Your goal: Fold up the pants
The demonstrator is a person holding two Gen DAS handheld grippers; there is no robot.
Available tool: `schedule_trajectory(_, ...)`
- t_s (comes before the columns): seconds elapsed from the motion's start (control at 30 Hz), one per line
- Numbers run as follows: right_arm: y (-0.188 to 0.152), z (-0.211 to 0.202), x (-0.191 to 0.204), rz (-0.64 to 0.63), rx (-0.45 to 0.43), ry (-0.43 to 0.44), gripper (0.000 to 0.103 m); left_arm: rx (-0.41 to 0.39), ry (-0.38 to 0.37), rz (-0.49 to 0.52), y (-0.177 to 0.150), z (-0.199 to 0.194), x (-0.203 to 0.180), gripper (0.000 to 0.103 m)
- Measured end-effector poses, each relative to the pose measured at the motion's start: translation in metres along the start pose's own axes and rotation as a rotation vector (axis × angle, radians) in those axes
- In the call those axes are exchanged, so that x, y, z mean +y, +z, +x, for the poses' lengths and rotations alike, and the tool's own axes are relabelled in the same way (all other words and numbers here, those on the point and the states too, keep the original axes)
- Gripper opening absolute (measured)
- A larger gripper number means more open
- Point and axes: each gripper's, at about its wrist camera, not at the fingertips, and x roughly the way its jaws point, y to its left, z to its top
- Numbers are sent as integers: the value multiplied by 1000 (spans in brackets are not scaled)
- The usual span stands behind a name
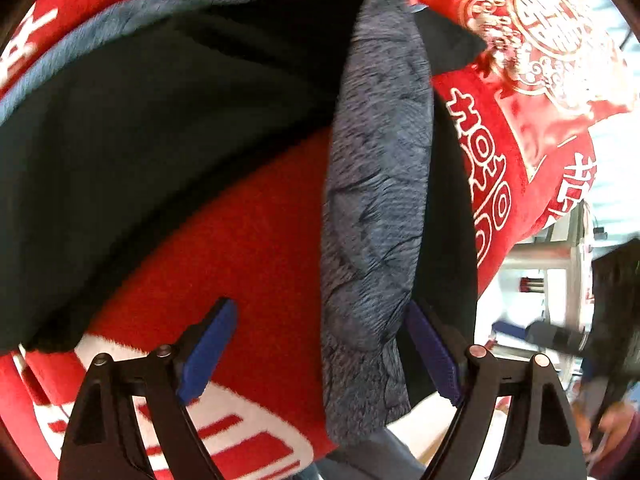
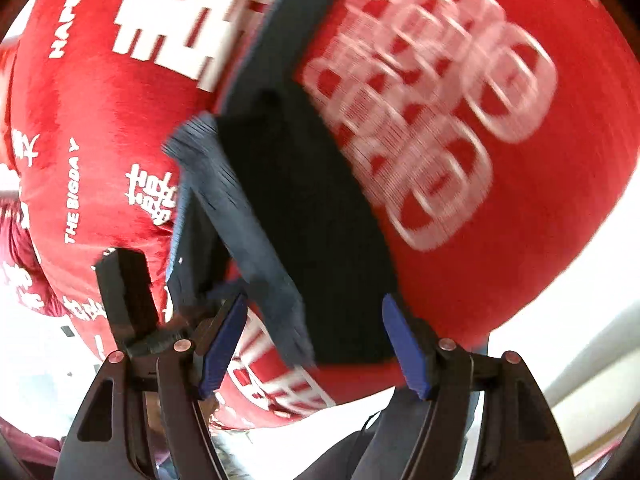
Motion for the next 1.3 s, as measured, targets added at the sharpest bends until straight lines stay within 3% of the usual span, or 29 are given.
schedule_trajectory(0.07, -18, 0, -16, 43, -2, 19, 74, 11, -39, 5, 4, 2, -4, 84)
schedule_trajectory(0.1, -26, 0, -21, 56, -3, 25, 74, 16, -61, -1, 5, 2, -3, 72)
schedule_trajectory(0.13, -32, 1, -24, 65, -3, 32, 74, 32, -105, -7, 7, 4, -6, 52)
schedule_trajectory(0.2, -43, 1, -32, 96, 1, 65, 74, 65, -157, -20, 11, 7, -5, 39)
schedule_trajectory(0.4, -59, 16, -42, 180, 11, 272, 74, 46, -325, -80, 19, -11, -18, 37)
schedule_trajectory(0.53, -63, 49, -46, 253, 12, 408, 74, 47, -358, -90, 28, -17, -24, 37)
schedule_trajectory(0.7, -57, 65, -42, 310, -39, 583, 74, 65, -341, -121, 29, -16, -20, 37)
schedule_trajectory(0.73, -56, 67, -42, 327, -37, 612, 72, 65, -333, -120, 33, -14, -24, 37)
schedule_trajectory(0.8, -53, 65, -41, 336, -20, 604, 36, 45, -295, -104, 37, -21, -26, 37)
schedule_trajectory(0.9, -36, 42, -30, 274, -7, 541, 19, -22, -175, -56, 45, -38, -31, 37)
schedule_trajectory(0.97, -17, 14, -21, 212, -33, 509, 18, -69, -101, -15, 51, -54, -34, 38)
schedule_trajectory(1.0, -6, 2, -17, 186, -44, 494, 18, -100, -55, 5, 54, -64, -33, 43)
schedule_trajectory(1.03, 9, -12, -12, 156, -55, 480, 18, -122, -18, 18, 57, -72, -32, 58)
schedule_trajectory(1.07, 28, -25, -8, 128, -65, 466, 18, -166, 43, 24, 61, -83, -27, 64)
schedule_trajectory(1.13, 68, -46, 1, 75, -78, 432, 18, -214, 104, 24, 68, -94, -19, 66)
schedule_trajectory(1.3, 183, -72, 27, -18, -78, 343, 18, -223, 250, -94, 96, -94, 24, 66)
